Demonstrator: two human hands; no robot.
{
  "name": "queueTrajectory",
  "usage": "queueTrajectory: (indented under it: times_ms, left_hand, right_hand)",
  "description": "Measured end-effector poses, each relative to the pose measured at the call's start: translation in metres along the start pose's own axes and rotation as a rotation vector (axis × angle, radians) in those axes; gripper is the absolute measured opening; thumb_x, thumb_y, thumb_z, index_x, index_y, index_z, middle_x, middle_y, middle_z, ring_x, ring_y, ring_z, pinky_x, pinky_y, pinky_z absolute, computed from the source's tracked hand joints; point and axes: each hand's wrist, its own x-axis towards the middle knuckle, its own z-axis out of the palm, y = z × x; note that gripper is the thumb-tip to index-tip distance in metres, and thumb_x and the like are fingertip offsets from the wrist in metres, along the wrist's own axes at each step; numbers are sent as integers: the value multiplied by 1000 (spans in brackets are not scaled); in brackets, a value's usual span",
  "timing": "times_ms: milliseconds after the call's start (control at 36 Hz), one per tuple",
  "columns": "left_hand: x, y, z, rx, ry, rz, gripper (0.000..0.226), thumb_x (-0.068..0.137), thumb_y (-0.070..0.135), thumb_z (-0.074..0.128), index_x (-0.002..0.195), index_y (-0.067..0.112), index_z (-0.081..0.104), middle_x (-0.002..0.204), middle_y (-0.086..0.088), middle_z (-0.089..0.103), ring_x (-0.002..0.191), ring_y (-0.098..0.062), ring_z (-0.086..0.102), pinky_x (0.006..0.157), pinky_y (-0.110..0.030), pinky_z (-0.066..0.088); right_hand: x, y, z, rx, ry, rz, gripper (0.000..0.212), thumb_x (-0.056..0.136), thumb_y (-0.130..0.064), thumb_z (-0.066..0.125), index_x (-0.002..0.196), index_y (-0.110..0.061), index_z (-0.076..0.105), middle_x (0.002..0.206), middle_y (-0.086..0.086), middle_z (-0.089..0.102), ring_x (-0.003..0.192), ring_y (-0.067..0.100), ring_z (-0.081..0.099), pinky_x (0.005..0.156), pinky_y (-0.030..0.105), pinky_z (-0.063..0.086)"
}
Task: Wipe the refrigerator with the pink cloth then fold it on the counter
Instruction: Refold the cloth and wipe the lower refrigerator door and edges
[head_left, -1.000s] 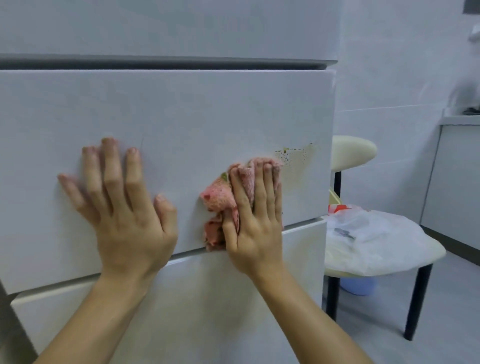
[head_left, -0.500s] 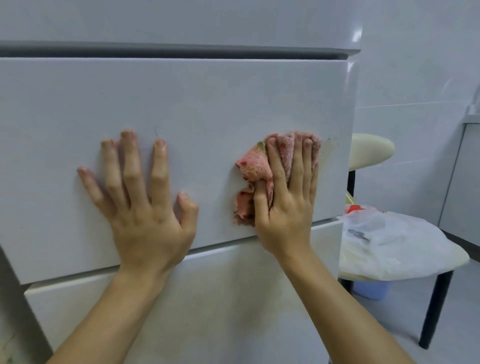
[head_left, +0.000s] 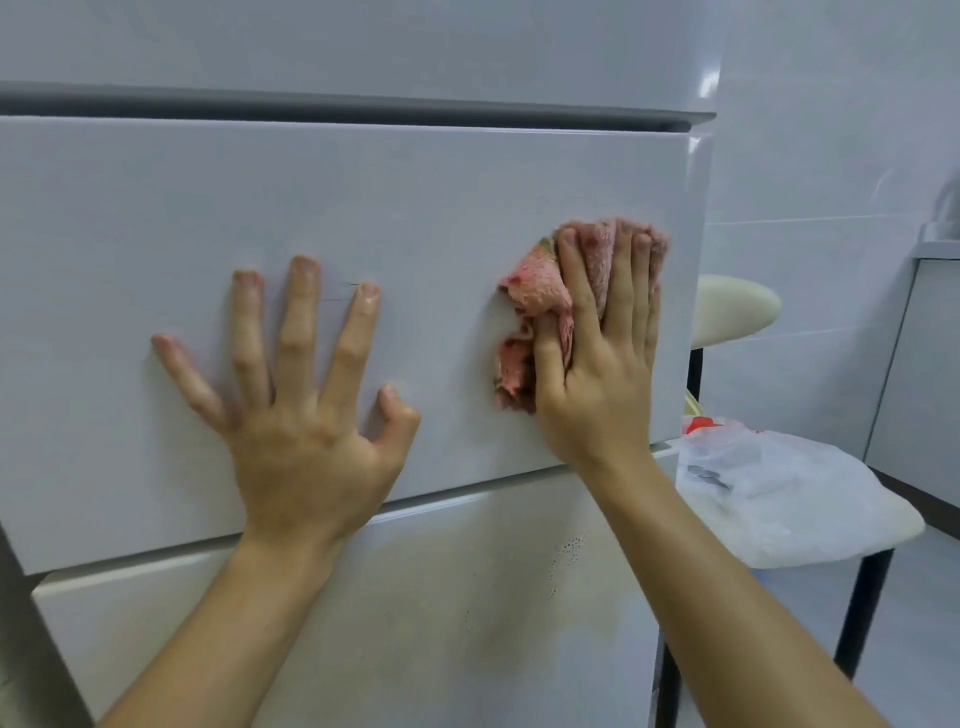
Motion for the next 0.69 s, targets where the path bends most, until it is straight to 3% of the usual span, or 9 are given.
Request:
queueTrajectory:
  times_ms: [111,250,361,500,694]
  left_hand:
    - [-1,2,0,0,-2,-4,65,95,38,56,157,25,49,168,-13,34,156,-45,27,116,-83,9]
    - [0,10,1,5,-13,-29,68,94,43,60,157,21,49,168,-17,34,156,-44,27,115,-83,8]
    - [0,25,6,4,-34,-19,70,95,51,60,157,21,49,168,-15,34,156,-44,28,114,-84,8]
    - [-1,29,9,1,-27,-20,71,96,53,61,158,21,48,168,-15,34,155,-46,28,113,-86,9]
    - [-2,29,10,0,-7,-9,69,96,51,61,157,21,49,167,-16,35,154,-47,30,113,-85,10]
  right_hand:
    - [-47,9,0,24,-16,75,58,107,-27,41,163,-13,34,174,19,16,163,33,3,131,58,7]
    - [-82,29,-6,5,-102,27,61,107,-31,40,164,-16,26,176,8,4,163,30,-1,131,59,7]
    - [-70,25,-8,-10,-114,37,62,107,-33,39,165,-22,23,176,13,7,163,30,-2,132,55,3]
    - [-18,26,-11,-28,-48,12,58,107,-35,37,163,-21,34,173,19,14,163,34,2,132,51,1]
    - [16,36,-11,-26,40,30,54,110,-33,40,162,-20,37,173,17,17,163,33,7,132,54,7]
